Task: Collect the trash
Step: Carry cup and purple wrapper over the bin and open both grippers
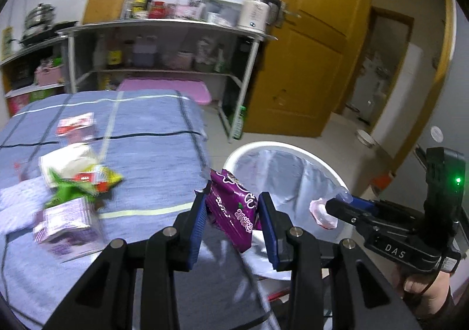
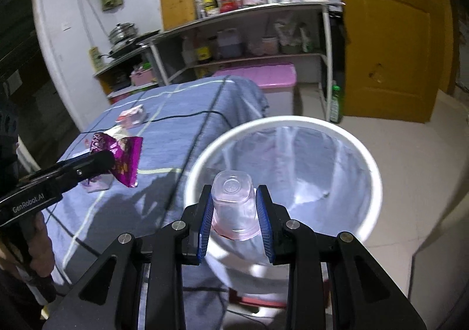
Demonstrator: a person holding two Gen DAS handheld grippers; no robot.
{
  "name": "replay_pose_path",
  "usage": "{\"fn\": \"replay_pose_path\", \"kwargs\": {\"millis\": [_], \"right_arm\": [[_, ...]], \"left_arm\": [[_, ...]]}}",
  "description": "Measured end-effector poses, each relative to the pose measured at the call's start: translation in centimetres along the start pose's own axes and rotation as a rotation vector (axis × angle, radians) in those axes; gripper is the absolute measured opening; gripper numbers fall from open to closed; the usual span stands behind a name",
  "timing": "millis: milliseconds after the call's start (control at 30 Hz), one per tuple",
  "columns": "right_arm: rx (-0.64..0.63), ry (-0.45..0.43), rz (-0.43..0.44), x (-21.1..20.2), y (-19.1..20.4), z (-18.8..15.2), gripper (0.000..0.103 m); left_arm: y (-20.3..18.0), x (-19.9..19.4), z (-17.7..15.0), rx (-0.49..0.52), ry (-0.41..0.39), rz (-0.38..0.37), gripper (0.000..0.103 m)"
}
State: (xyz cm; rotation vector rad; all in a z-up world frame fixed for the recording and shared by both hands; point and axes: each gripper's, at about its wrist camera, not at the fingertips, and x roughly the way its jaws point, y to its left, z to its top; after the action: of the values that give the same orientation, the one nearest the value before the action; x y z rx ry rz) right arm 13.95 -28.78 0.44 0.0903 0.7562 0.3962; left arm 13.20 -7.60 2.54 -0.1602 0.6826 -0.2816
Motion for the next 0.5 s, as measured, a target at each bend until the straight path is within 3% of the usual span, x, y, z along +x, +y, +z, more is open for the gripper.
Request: {"fn": "replay_pose_path", "kwargs": {"millis": [500], "right_arm": [[0.079,0.056,-0.024,1.7,-4.2,-0.8,0.031]], "left_arm": [[-3.2,4.8,-0.1,0.046,0.092,-0.086,0.042]]}}
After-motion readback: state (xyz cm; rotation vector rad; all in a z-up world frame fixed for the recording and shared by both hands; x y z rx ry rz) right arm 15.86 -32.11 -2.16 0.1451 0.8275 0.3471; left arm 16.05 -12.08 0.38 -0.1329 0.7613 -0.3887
